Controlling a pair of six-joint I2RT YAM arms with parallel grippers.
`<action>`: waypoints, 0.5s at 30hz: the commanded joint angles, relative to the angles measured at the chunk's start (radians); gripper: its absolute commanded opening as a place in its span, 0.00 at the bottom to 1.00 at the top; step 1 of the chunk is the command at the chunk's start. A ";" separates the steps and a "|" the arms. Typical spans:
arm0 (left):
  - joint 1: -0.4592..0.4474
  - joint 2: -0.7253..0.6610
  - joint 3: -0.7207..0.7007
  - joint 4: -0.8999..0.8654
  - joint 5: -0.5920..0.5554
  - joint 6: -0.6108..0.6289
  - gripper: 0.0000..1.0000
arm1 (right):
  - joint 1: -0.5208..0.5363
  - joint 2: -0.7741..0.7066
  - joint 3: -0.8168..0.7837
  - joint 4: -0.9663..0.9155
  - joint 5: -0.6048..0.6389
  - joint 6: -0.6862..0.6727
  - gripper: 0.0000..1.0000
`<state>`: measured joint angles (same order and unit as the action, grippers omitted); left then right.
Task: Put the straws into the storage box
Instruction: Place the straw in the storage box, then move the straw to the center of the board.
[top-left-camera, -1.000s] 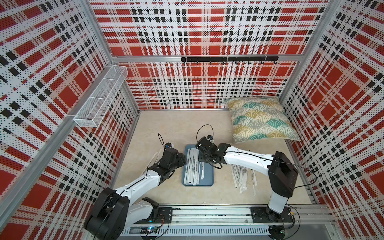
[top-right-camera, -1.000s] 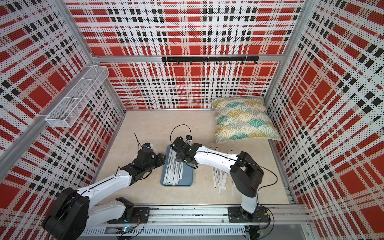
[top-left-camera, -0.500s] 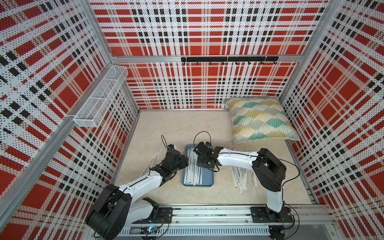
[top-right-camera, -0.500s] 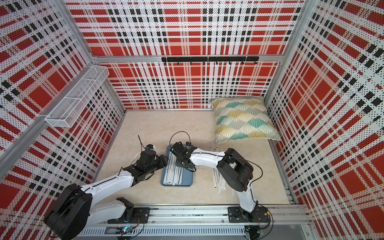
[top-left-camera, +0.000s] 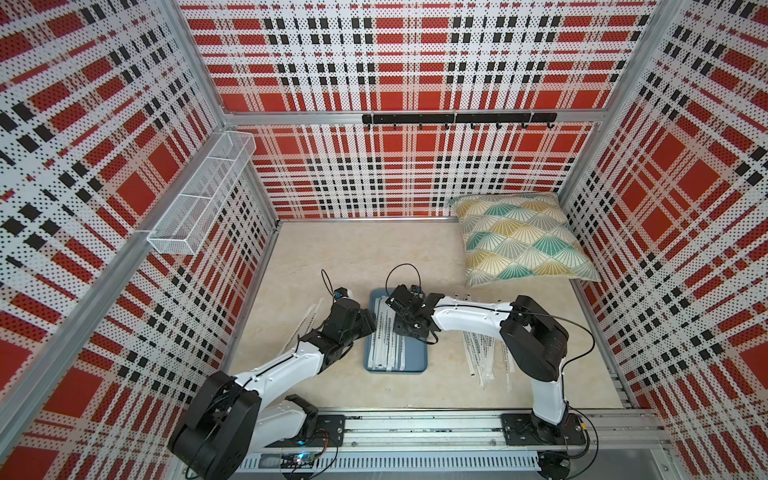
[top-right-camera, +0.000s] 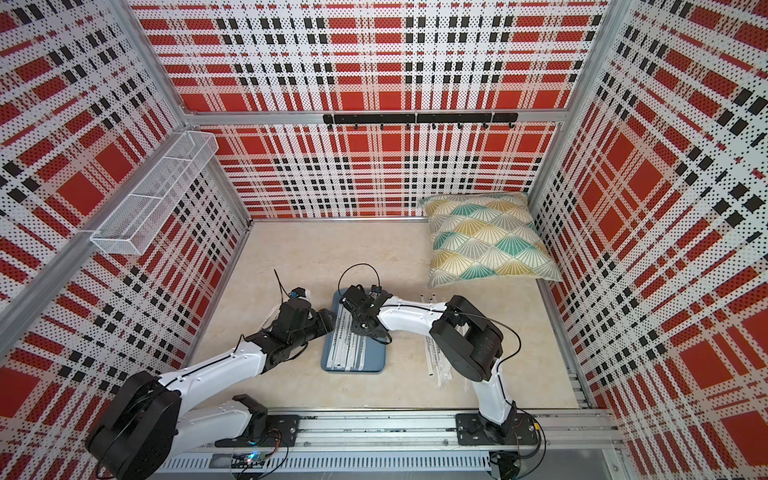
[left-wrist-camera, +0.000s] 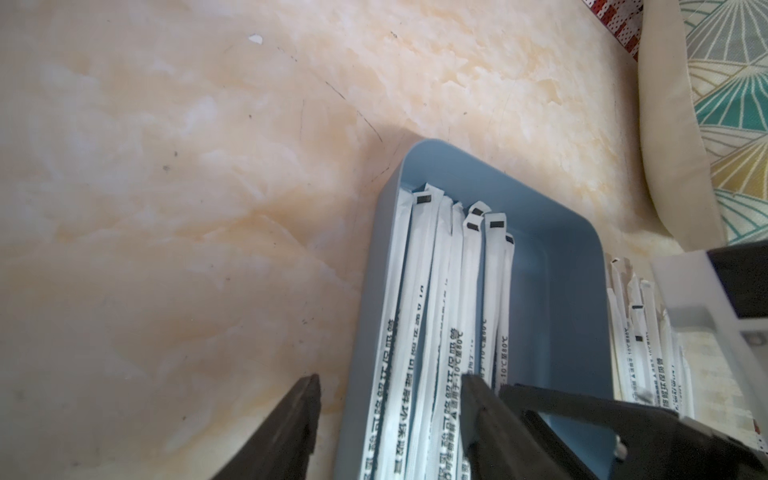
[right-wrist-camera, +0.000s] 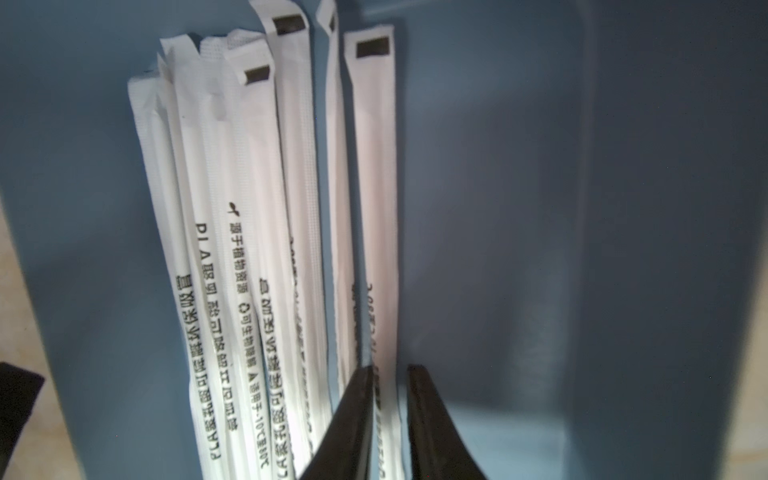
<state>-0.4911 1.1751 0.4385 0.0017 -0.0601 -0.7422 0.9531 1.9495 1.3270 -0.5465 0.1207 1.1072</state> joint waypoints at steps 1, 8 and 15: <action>0.003 -0.036 0.081 -0.056 -0.028 0.037 0.59 | -0.006 -0.130 0.014 -0.079 0.054 -0.036 0.27; -0.166 0.013 0.270 -0.146 -0.136 0.210 0.66 | -0.146 -0.389 -0.235 -0.208 0.132 -0.138 0.33; -0.451 0.215 0.397 -0.082 -0.211 0.250 0.67 | -0.365 -0.659 -0.506 -0.299 0.168 -0.191 0.23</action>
<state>-0.8791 1.3312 0.8101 -0.0898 -0.2253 -0.5327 0.6392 1.3712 0.8764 -0.7635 0.2592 0.9638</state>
